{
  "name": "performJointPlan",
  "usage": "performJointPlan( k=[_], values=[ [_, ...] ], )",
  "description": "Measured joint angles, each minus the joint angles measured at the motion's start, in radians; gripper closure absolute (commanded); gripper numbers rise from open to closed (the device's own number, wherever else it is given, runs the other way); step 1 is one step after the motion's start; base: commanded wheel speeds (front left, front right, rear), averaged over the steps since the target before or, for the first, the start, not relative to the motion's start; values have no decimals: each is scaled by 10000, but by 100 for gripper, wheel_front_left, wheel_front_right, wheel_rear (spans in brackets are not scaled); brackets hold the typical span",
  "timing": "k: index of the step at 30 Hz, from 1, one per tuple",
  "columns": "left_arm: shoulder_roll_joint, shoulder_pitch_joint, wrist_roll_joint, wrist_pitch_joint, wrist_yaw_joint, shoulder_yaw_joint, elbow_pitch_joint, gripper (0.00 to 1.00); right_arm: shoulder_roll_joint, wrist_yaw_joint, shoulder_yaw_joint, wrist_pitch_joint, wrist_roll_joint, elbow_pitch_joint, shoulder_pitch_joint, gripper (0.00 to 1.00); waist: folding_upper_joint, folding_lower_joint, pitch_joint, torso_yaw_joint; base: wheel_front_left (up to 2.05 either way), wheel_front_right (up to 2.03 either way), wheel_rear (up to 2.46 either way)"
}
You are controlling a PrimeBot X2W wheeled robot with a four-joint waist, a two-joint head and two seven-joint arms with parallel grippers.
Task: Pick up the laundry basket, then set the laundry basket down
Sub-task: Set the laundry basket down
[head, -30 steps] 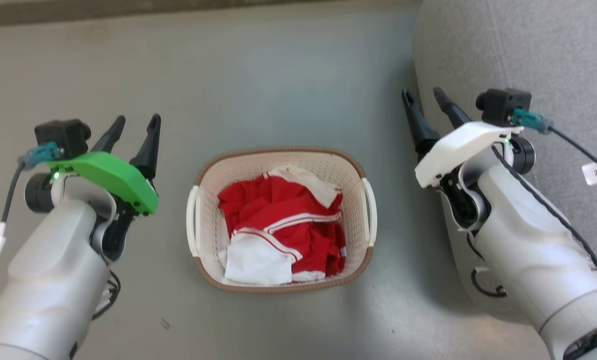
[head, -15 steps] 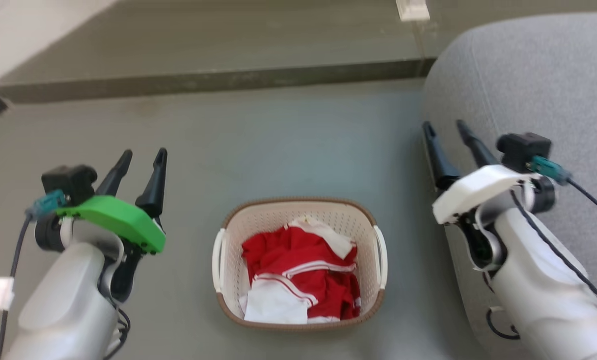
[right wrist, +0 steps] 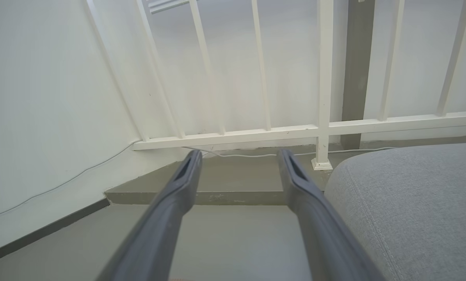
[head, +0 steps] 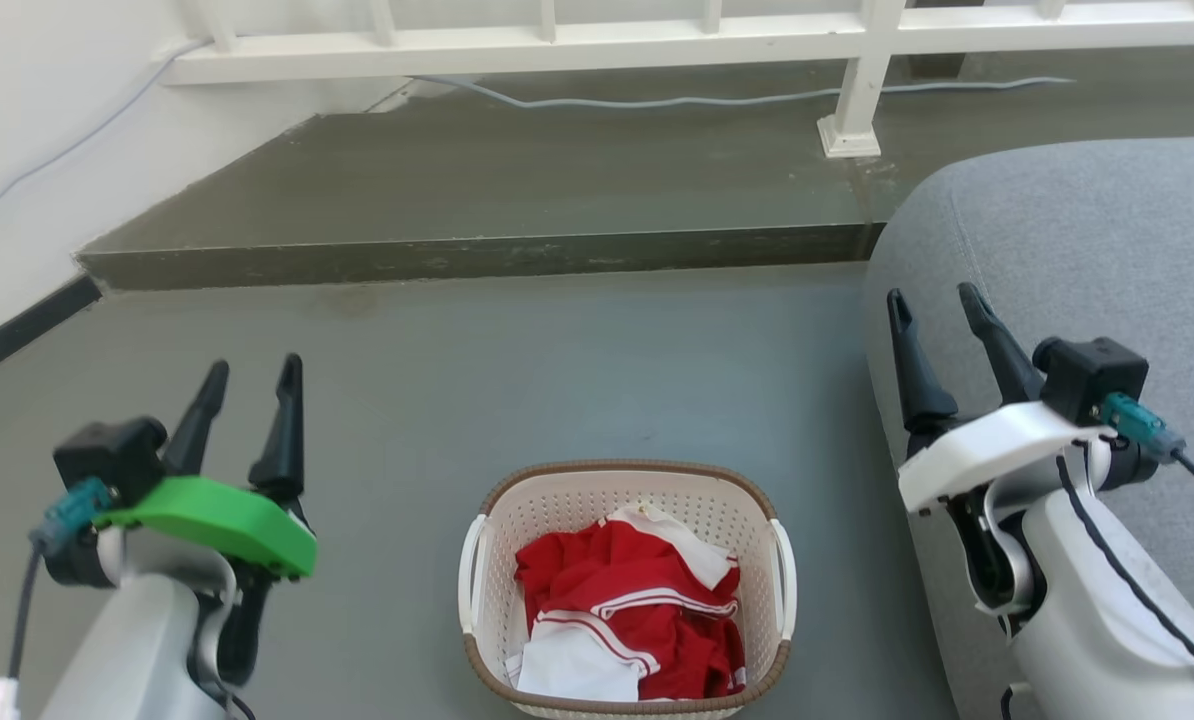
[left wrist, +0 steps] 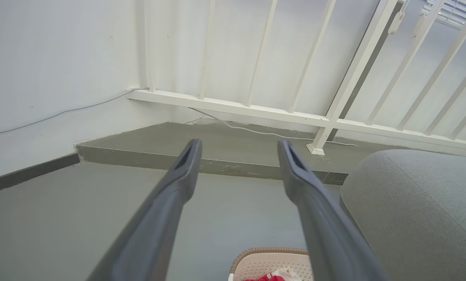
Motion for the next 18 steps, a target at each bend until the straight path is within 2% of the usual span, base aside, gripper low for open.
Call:
performJointPlan(
  k=[6,18],
  values=[
    [-280,714,376,0,0,228,-499,0,35,2,-84,0,-504,-382,510,0,0,0,-139,104,0,0,0],
    [-598,1495,1012,0,-59,711,-1087,0,190,21,-483,0,-796,-867,1129,0,0,0,-207,154,0,0,0]
  ],
)
